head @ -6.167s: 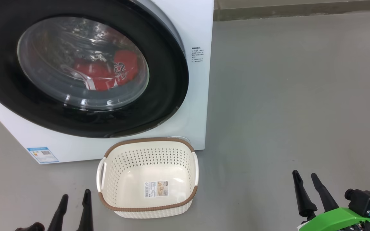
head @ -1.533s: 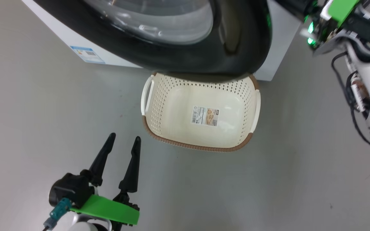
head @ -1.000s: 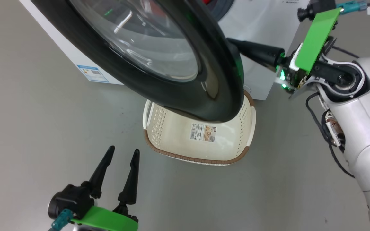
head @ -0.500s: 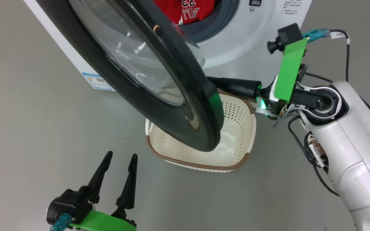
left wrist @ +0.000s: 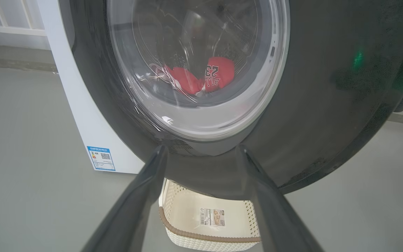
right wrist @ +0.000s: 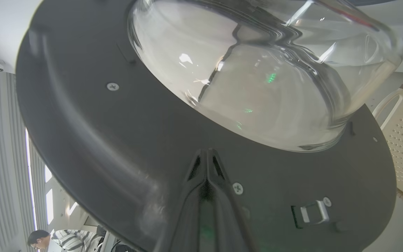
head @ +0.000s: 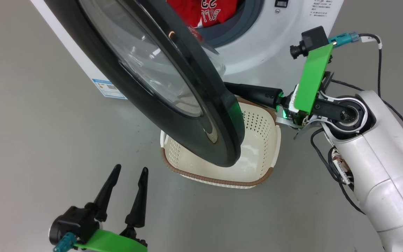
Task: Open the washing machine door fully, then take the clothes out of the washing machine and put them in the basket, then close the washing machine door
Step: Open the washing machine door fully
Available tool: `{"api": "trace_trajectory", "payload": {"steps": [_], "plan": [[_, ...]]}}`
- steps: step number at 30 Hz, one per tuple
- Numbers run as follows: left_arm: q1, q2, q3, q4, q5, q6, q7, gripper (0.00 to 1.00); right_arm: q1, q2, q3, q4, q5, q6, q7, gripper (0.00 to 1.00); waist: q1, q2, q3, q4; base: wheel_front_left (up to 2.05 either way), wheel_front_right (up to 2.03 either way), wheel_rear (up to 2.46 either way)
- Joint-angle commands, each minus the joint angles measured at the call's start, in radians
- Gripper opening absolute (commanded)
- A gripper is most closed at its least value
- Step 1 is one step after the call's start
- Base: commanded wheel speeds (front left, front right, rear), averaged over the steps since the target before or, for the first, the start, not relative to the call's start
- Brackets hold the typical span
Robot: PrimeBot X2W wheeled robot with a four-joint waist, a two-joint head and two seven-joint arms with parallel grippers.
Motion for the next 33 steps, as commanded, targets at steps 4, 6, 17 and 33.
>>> {"api": "trace_trajectory", "payload": {"steps": [4, 6, 17, 33], "plan": [[0.008, 0.016, 0.033, -0.026, 0.007, -0.006, -0.009, 1.0, 0.035, 0.012, -0.009, -0.024, -0.043, 0.008, -0.059, 1.0, 0.0, 0.0, -0.01, -0.011, 0.0, 0.0, 0.0], [0.011, 0.016, 0.038, -0.025, 0.01, -0.006, -0.009, 1.0, 0.054, 0.008, -0.013, -0.023, -0.051, 0.008, -0.076, 1.0, 0.0, 0.0, -0.017, -0.02, 0.0, 0.0, 0.0], [0.059, 0.016, 0.096, -0.033, 0.028, -0.006, -0.009, 1.0, 0.223, -0.017, -0.031, -0.031, -0.081, 0.008, -0.181, 1.0, 0.0, 0.0, -0.063, -0.092, 0.0, 0.0, 0.0], [0.115, 0.016, 0.144, -0.03, 0.047, -0.006, -0.009, 1.0, 0.529, -0.105, -0.047, -0.056, -0.161, 0.008, -0.402, 1.0, 0.0, 0.0, -0.116, -0.171, 0.0, 0.0, 0.0]]}}
